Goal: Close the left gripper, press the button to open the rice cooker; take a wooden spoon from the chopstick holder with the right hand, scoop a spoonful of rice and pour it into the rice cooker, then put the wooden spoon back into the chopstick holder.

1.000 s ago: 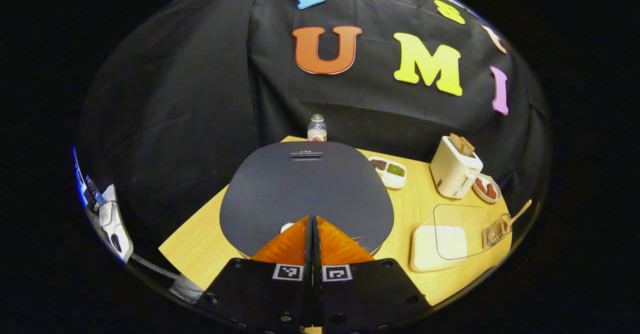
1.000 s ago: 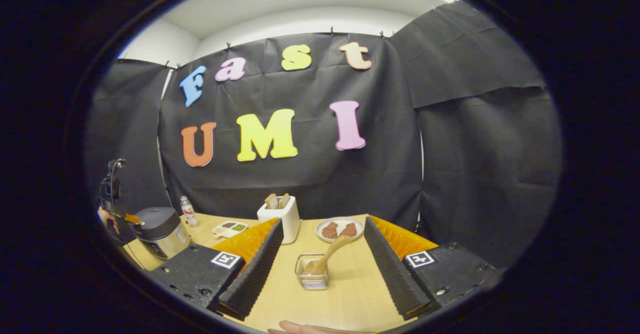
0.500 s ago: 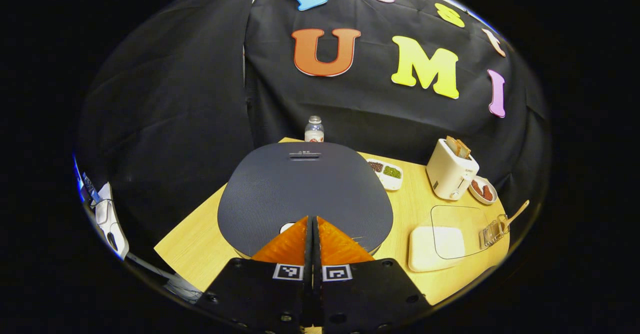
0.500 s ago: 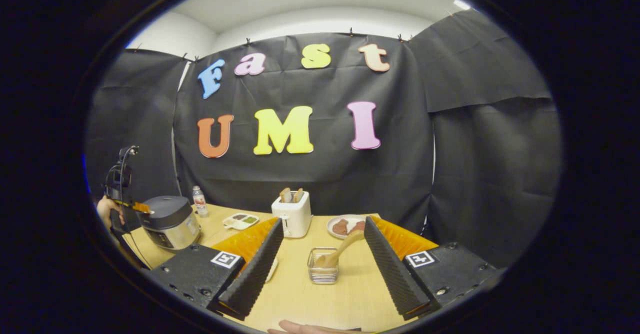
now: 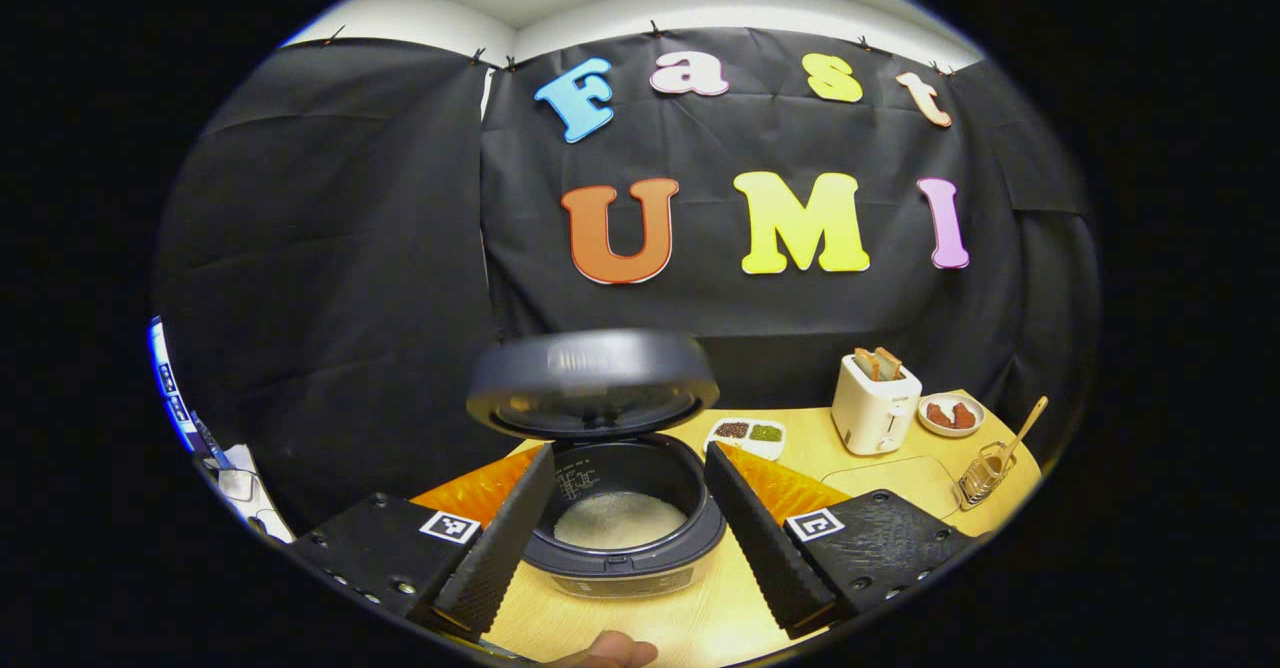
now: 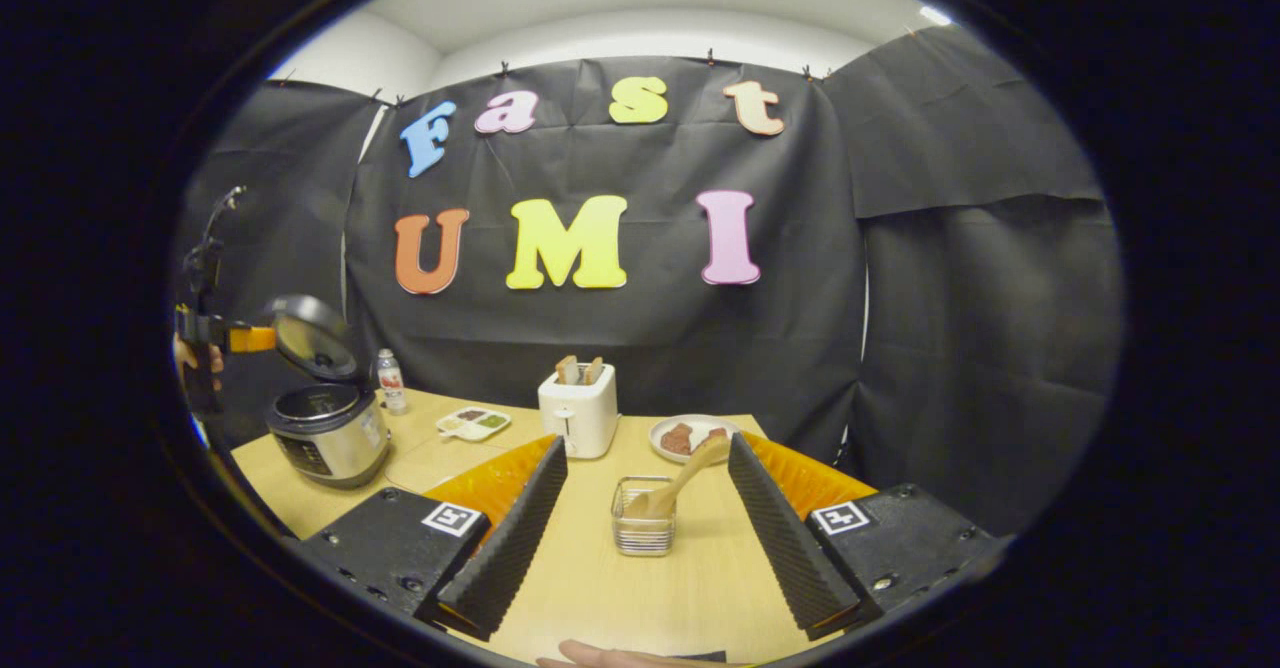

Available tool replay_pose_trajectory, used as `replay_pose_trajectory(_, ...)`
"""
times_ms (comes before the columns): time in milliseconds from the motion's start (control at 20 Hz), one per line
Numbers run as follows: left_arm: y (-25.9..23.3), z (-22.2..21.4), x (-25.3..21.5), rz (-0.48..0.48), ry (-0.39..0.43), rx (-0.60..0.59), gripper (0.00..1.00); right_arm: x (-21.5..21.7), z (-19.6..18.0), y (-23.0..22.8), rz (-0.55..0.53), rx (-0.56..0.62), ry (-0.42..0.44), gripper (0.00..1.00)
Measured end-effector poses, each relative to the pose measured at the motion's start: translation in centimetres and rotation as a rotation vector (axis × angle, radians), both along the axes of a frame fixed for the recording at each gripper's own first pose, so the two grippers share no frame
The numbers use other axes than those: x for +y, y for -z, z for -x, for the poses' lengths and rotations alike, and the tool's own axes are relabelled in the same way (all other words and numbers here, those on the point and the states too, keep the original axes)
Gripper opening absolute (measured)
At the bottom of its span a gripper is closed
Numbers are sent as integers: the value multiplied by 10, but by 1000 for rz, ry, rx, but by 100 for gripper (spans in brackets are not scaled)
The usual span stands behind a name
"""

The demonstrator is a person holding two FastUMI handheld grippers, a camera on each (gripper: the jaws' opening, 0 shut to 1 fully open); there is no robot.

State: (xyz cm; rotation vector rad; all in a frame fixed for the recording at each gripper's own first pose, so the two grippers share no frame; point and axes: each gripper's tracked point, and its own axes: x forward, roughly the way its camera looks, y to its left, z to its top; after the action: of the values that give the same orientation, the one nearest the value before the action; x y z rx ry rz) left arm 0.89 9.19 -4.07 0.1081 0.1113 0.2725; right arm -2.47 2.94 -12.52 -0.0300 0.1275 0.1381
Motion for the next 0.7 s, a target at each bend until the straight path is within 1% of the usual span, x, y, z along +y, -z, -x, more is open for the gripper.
replay_pose_trajectory(50,-6,5,-1,-14,-12,-13,100,2,0,3,7,-5,0,100)
replay_pose_trajectory(100,-10,10,-7,-25,-11,-25,96,4,-1,6,8,-4,-4,100)
replay_pose_trajectory(200,-18,19,-18,-26,6,-57,96,3,-3,15,4,13,-6,100)
replay_pose_trajectory(250,-20,23,-25,-20,19,-66,100,1,-4,19,-2,21,-5,100)
replay_pose_trajectory(300,-19,28,-30,-11,29,-70,95,-1,-6,23,-7,28,-1,100)
replay_pose_trajectory(450,-18,46,-42,-2,54,-90,95,-9,-16,43,-19,64,22,100)
replay_pose_trajectory(600,-7,68,-47,3,57,-97,96,-16,-31,70,-18,125,43,100)
replay_pose_trajectory(700,6,84,-48,4,46,-79,96,-20,-48,86,-53,163,59,100)
